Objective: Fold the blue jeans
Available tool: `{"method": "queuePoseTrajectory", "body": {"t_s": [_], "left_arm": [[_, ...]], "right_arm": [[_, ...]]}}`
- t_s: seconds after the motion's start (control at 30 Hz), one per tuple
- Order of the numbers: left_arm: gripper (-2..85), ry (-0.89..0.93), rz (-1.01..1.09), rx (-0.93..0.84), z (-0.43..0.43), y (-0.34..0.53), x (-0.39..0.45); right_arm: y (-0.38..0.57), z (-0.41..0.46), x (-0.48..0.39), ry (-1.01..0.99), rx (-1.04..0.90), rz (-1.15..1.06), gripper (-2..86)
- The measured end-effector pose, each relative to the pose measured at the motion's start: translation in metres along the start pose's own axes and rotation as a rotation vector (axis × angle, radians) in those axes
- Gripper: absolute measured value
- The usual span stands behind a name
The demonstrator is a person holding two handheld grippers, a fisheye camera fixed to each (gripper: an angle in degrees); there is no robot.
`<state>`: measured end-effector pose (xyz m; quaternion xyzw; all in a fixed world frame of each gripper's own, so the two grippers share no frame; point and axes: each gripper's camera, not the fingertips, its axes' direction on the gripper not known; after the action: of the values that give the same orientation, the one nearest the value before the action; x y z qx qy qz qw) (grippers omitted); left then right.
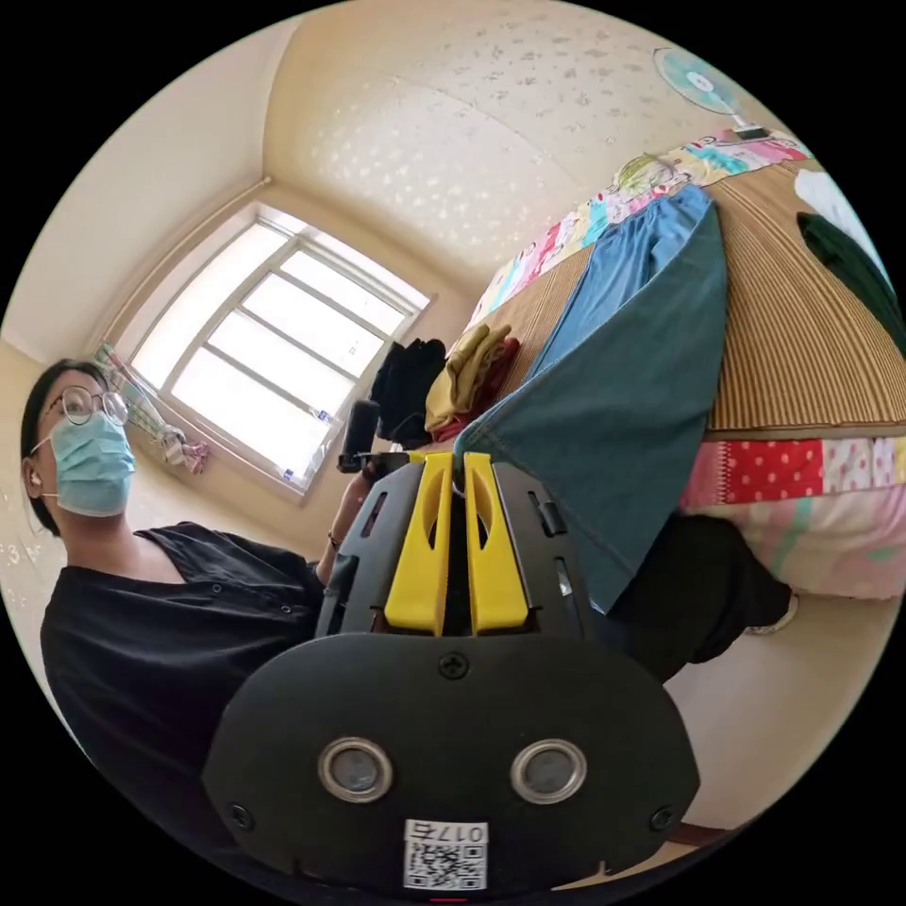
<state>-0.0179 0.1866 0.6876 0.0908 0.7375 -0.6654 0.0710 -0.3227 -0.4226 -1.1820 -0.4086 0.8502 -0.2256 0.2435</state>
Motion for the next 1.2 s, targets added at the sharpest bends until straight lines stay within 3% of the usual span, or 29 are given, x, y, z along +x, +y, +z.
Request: {"method": "queuePoseTrajectory", "body": {"t_s": [0.17, 0.27, 0.37, 0.5, 0.63, 0.8, 1.0, 1.2], "left_arm": [[14.4, 0.185, -0.071, -0.023, 0.016, -0.023, -0.037], [10.5, 0.334, -0.155, -0.032, 0.026, -0.024, -0.067], [1.4, 0.284, -0.184, -0.039, 0.029, -0.018, -0.082], [-0.6, 0.197, -0.129, -0.006, 0.020, -0.010, -0.082], [-0.8, 0.209, -0.121, -0.006, 0.018, -0.007, -0.081], [-0.8, 0.228, -0.083, -0.001, 0.022, -0.008, -0.073], [-0.9, 0.265, -0.056, -0.014, 0.033, -0.017, -0.065], [-0.8, 0.288, 0.007, -0.029, 0.033, -0.022, -0.059]], "right_arm": [[-0.009, 0.076, -0.013, 0.028, -0.156, -0.014, 2.7], [-0.003, 0.100, -0.018, -0.002, -0.183, -0.025, 2.7], [0.004, 0.103, -0.013, -0.050, -0.198, -0.004, 2.5], [-0.011, 0.073, -0.002, -0.115, -0.178, -0.041, 2.1], [-0.075, 0.052, 0.011, 0.085, -0.109, -0.074, 4.2], [-0.200, 0.091, 0.051, 0.346, -0.117, -0.085, 9.6], [-0.353, 0.160, 0.134, 0.391, -0.047, 0.105, 13.4], [-0.422, 0.195, 0.171, 0.704, 0.070, 0.259, 12.2]]}}
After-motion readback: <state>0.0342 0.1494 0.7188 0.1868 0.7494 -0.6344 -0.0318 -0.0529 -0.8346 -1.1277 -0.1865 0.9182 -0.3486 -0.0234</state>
